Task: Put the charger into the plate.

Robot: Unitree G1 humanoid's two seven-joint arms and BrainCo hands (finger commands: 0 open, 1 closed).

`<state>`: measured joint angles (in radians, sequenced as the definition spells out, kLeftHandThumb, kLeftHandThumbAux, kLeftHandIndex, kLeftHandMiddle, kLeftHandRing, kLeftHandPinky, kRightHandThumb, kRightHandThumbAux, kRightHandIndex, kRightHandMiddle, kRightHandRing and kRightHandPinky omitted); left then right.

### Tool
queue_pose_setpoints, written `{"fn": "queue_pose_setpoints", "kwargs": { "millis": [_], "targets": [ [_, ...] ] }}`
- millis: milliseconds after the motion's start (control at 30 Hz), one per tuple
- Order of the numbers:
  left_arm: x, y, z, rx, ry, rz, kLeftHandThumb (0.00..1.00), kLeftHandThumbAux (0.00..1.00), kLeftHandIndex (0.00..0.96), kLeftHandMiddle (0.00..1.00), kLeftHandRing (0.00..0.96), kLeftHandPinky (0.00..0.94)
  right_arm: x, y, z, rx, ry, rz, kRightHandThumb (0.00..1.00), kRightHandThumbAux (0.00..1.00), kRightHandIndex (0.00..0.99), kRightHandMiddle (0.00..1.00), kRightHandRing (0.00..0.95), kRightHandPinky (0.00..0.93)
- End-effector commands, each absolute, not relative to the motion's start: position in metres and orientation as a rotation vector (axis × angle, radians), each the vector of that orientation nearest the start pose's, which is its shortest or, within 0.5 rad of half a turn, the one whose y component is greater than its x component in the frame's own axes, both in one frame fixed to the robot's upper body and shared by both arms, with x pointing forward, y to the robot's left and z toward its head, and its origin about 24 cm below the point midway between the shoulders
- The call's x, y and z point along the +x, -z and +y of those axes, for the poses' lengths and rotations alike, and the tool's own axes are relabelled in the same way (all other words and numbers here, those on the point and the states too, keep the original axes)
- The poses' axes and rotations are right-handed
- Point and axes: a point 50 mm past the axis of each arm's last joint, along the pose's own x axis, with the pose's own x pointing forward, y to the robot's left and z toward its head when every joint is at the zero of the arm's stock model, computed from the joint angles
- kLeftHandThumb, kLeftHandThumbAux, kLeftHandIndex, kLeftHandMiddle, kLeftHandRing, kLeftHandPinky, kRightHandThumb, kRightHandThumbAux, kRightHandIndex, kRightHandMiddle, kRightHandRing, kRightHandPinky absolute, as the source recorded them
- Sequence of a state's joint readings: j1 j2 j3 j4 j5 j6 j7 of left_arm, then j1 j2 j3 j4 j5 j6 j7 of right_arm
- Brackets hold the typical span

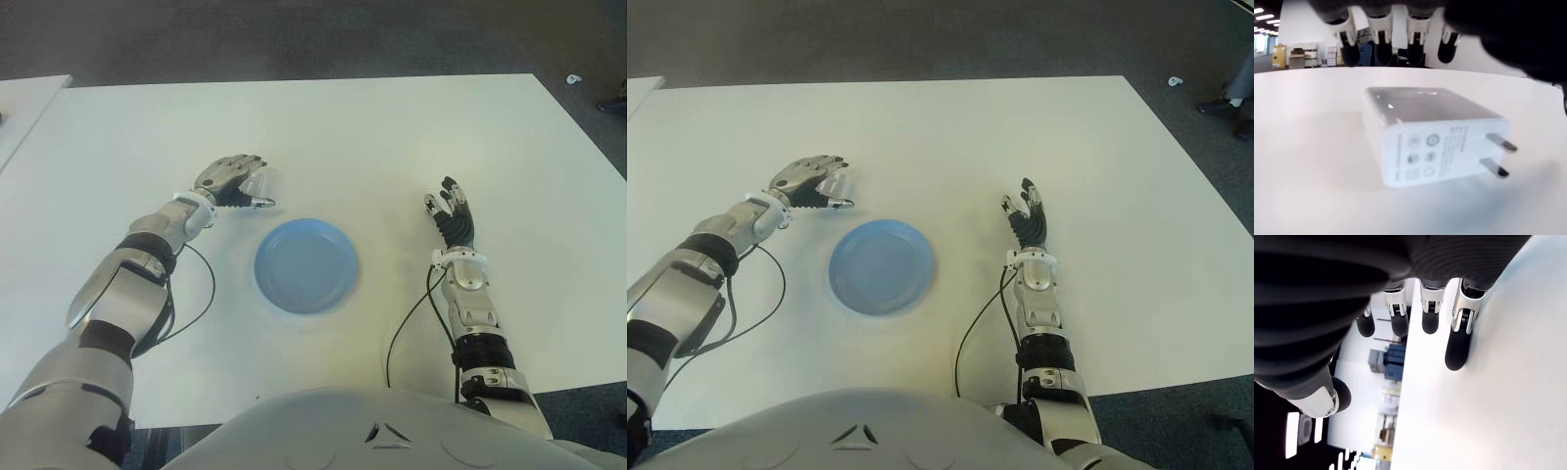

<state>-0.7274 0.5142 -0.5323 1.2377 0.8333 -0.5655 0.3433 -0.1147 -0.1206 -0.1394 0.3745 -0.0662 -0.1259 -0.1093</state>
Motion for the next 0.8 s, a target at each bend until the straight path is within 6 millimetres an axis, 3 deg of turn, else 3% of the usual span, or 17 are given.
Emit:
{"fn": "queue_pose_setpoints", "kwargs": {
  "millis": [33,800],
  "targets": [
    [0.3362,-0.0218,0.2147,1.458,0.491,-0.075,0.353,0.220,0.000,0.000,0.000,0.000,0.2554,0.0115,-0.2121,-0.141,0.231,0.195,0.054,0.606,0.000,0.027,0.019,0.026],
    [0.3359,-0.0158,0.2198,1.430,0.531,0.064,0.288,0.212,0.000,0.000,0.000,0.000,0.2559,0.0109,-0.2135,-0.125,0.205,0.165,0.080,0.591,0.000,0.016,0.012,0.037]
  ]
}}
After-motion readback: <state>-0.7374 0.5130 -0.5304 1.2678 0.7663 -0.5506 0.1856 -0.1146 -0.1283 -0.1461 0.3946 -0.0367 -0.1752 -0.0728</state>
